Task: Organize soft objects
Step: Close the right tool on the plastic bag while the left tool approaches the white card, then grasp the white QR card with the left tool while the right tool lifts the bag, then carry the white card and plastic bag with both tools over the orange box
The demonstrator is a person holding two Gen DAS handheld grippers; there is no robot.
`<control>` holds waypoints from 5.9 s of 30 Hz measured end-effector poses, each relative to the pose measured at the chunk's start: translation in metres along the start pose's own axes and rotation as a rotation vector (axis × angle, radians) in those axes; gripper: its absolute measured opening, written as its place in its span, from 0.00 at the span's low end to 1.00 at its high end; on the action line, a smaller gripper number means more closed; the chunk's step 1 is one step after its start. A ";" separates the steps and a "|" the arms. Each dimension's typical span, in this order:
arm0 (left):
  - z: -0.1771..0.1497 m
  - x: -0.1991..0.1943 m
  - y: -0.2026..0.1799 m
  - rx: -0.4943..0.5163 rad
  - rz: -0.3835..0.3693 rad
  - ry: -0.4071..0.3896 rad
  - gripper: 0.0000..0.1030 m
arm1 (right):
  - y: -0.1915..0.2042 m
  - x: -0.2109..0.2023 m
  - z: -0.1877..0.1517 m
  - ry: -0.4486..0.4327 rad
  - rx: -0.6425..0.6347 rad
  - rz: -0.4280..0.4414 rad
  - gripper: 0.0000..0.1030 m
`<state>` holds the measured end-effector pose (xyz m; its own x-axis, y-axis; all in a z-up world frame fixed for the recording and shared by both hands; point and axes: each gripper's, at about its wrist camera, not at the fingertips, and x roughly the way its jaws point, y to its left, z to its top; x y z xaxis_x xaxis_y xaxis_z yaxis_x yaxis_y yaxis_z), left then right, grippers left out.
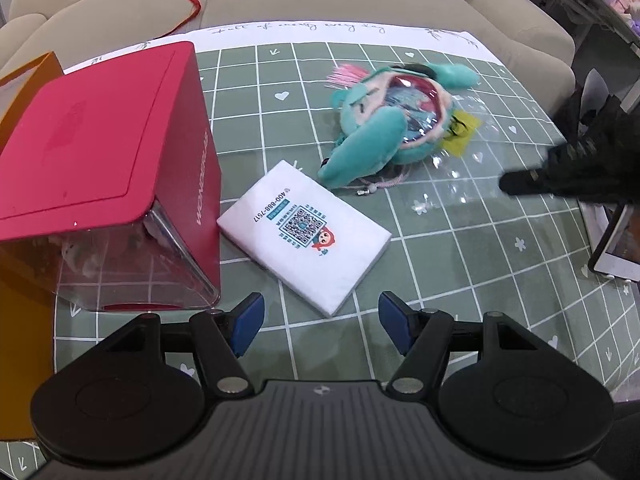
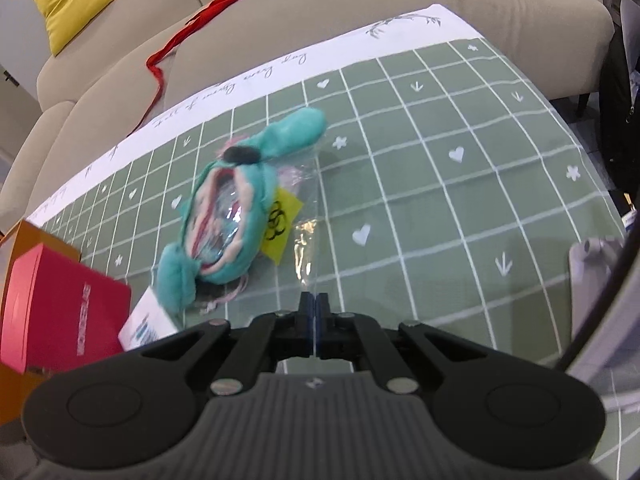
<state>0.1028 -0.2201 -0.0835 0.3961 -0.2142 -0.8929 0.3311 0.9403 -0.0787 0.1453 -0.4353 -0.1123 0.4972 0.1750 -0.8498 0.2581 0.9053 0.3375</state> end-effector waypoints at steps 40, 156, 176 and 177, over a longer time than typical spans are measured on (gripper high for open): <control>0.063 0.068 -0.018 -0.378 0.225 0.181 1.00 | -0.025 -0.007 -0.032 0.053 0.044 0.090 0.00; 0.072 -0.086 0.382 -0.391 -0.089 0.102 0.79 | 0.412 0.007 0.045 -0.181 -0.385 0.281 0.01; 0.054 -0.077 0.369 -0.104 0.051 0.066 0.79 | 0.455 0.088 -0.006 0.065 -0.581 0.079 0.02; 0.053 -0.075 0.369 -0.103 0.049 0.071 0.79 | 0.454 0.091 -0.007 0.075 -0.581 0.077 0.02</control>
<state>0.2409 0.1292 -0.0223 0.3471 -0.1517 -0.9255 0.2215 0.9722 -0.0763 0.3024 -0.0059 -0.0393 0.4314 0.2561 -0.8651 -0.2825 0.9490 0.1400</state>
